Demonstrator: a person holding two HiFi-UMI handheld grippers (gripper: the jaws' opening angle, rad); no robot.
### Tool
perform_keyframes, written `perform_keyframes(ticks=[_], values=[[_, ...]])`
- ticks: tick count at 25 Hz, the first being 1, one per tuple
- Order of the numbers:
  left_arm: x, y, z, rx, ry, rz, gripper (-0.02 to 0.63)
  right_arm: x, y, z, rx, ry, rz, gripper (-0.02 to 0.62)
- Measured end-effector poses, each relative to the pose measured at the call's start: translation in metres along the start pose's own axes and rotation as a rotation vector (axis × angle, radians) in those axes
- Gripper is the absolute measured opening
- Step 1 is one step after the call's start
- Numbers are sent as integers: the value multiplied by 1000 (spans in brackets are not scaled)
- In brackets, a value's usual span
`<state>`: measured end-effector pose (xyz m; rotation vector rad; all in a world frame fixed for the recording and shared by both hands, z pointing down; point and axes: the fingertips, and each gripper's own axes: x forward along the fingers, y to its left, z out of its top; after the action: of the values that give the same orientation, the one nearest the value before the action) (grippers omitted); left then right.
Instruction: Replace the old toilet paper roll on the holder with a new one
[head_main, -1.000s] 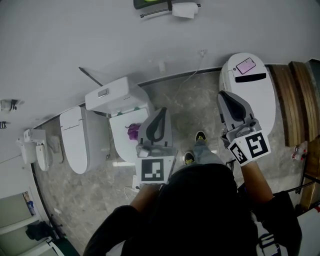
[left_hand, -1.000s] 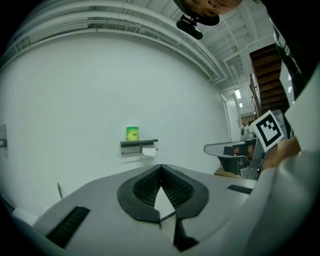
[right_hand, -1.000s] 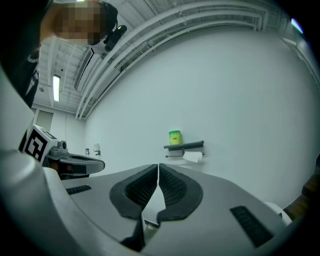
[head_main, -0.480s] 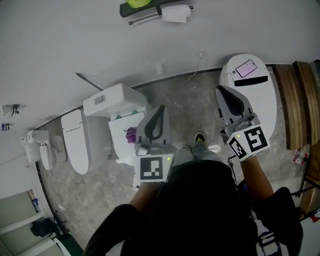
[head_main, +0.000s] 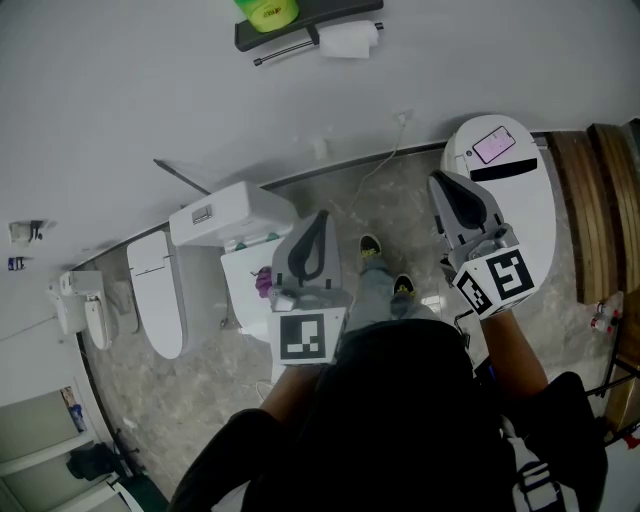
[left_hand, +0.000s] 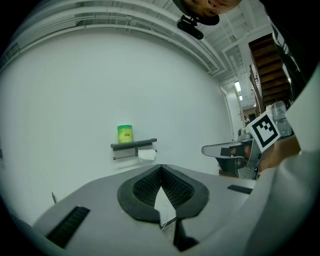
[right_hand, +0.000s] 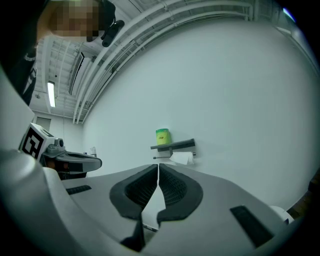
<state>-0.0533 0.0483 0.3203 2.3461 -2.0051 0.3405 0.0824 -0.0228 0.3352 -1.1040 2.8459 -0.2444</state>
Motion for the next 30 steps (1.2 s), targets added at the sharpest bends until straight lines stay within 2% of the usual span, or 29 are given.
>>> perform_keyframes(ticks=[10,22,30], values=[[55,33,1,-17,-14,-36,14,53,-18,0,-36,23,-12,21],[133,97,10,-10,-23,-69,14,145,-41,6,-72,49,-17,21],[170,129,12,-18,-33,-89,14,184,-54,11,-124,85,-15,21]])
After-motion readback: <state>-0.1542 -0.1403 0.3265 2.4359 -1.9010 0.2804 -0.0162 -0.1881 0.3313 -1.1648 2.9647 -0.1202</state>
